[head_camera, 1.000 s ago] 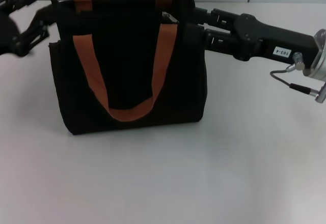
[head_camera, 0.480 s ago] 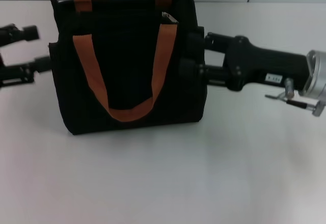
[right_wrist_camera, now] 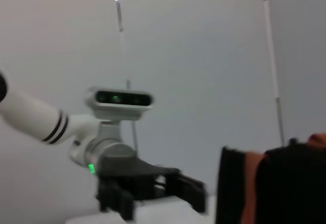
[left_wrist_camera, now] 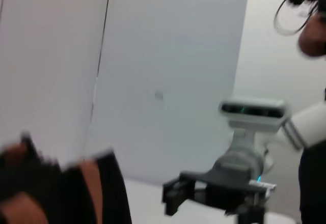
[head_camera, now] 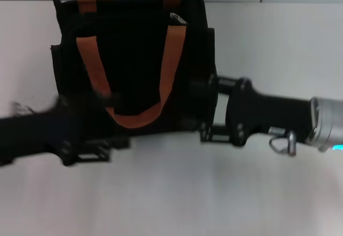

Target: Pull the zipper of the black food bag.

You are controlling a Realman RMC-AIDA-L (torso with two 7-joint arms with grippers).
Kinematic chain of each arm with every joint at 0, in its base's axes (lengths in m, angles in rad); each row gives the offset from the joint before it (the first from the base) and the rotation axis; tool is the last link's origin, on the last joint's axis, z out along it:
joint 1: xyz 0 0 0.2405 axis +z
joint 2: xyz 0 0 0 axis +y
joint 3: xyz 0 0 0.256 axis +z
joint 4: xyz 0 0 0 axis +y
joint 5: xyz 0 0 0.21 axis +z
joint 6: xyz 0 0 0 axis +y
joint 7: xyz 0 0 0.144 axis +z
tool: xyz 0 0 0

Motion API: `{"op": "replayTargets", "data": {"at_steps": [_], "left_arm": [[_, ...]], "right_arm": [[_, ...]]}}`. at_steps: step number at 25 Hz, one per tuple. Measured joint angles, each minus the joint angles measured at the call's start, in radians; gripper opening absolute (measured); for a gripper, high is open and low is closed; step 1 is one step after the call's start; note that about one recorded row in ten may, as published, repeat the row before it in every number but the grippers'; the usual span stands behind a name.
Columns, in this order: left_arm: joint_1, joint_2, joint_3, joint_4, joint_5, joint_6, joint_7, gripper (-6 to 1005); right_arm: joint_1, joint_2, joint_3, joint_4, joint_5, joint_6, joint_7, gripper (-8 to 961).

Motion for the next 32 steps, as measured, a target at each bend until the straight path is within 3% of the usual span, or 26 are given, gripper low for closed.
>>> {"op": "replayTargets", "data": {"at_steps": [1,2,3,7,32], "left_arm": [[-0.001,-0.025,0.018,-0.024,0.034,-0.063,0.028,829],[-0.001,-0.025,0.018,-0.024,0.034,-0.063,0.028,829],[-0.002,-0.046,0.021,-0.030,0.070,-0.116,0.038,829],[-0.003,-0.059,0.022,-0.040,0.108,-0.151,0.058,829],[-0.003,-0.054,0.049,-0.071,0.126,-0.142,0.101,828]], "right_arm": [[0.000,0.000,-0.035,0.018,-0.001,0.007,-0.037,781],[0.000,0.000,-0.035,0.018,-0.001,0.007,-0.037,782],[-0.002,0.002,-0.067,0.036,-0.002,0.024,-0.074,783],[-0.004,0.003,-0.117,0.060,-0.002,0.050,-0.107,789],[-0.015,0.002,-0.154,0.087,-0.005,0.068,-0.147,813]]}}
